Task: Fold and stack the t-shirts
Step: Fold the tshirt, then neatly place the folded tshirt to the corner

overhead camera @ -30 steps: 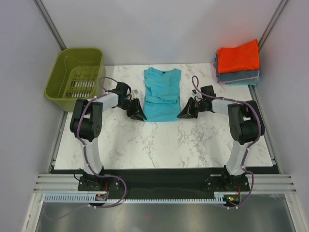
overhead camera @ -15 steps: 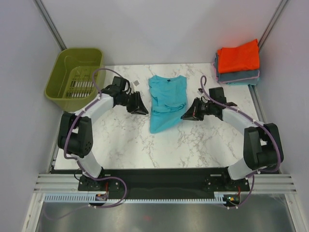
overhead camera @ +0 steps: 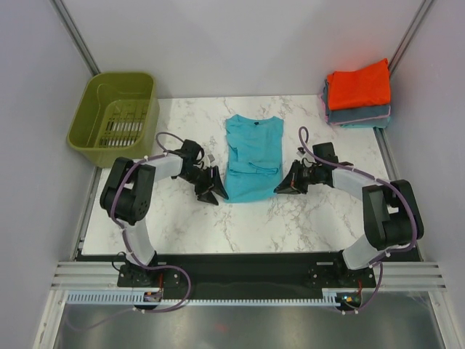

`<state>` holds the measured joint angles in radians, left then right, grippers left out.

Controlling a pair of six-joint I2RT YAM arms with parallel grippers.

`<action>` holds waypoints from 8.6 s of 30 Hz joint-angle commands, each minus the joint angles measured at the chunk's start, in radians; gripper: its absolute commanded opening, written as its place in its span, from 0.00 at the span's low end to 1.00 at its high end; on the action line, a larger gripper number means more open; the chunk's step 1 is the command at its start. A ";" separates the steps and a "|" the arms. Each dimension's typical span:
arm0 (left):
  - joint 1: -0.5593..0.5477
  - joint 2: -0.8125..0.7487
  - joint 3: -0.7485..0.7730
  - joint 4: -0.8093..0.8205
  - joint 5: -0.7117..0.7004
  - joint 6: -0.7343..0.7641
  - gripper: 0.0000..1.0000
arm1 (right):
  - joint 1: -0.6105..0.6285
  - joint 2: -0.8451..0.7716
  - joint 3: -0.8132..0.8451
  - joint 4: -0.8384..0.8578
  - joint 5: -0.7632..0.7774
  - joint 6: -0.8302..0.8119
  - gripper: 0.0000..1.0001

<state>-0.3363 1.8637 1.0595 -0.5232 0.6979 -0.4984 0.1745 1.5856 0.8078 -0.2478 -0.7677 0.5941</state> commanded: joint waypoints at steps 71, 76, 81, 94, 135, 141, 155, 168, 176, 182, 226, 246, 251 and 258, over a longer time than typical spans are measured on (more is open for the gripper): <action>0.013 0.339 0.951 -0.090 -0.212 0.211 0.02 | -0.093 0.420 0.756 0.047 0.036 -0.102 0.00; 0.020 0.500 1.111 -0.012 -0.311 0.263 0.61 | -0.089 0.571 0.847 0.096 0.094 -0.105 0.31; 0.014 0.514 1.235 0.029 -0.478 0.296 0.83 | -0.098 0.585 0.990 0.062 0.177 -0.189 0.65; -0.013 0.299 0.958 -0.006 0.007 0.274 0.78 | -0.198 0.428 0.581 0.028 -0.036 -0.156 0.69; -0.049 0.500 0.863 -0.017 -0.012 0.258 0.78 | -0.075 0.794 0.717 0.197 -0.088 0.003 0.62; -0.050 0.491 0.867 -0.011 -0.017 0.253 0.78 | -0.049 0.833 0.775 0.193 -0.094 -0.025 0.54; -0.047 0.428 0.904 -0.031 -0.107 0.303 0.79 | -0.044 0.789 0.881 0.105 -0.096 -0.147 0.00; -0.017 0.344 0.913 -0.095 -0.353 0.474 0.80 | -0.147 0.659 1.295 -0.314 0.146 -0.668 0.00; -0.017 0.361 0.912 -0.093 -0.336 0.471 0.80 | -0.204 0.648 1.410 -0.337 0.254 -0.764 0.00; -0.021 0.367 0.907 -0.095 -0.314 0.462 0.80 | -0.228 0.705 1.629 -0.364 0.343 -0.846 0.00; -0.101 0.356 0.884 -0.093 -0.334 0.475 0.80 | -0.362 0.810 1.806 0.140 0.584 -0.990 0.00; -0.102 0.371 0.898 -0.089 -0.314 0.451 0.80 | -0.483 0.686 1.548 -0.347 0.608 -0.916 0.00; -0.107 0.381 0.912 -0.089 -0.308 0.446 0.80 | -0.520 0.709 1.584 -0.346 0.666 -0.929 0.00; -0.112 0.371 0.904 -0.089 -0.321 0.455 0.80 | -0.532 0.763 1.666 -0.286 0.716 -0.919 0.00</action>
<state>-0.4381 2.2482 1.9308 -0.6262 0.3683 -0.0570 -0.3408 2.3539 2.3928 -0.5915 -0.1280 -0.3252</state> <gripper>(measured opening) 0.801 0.033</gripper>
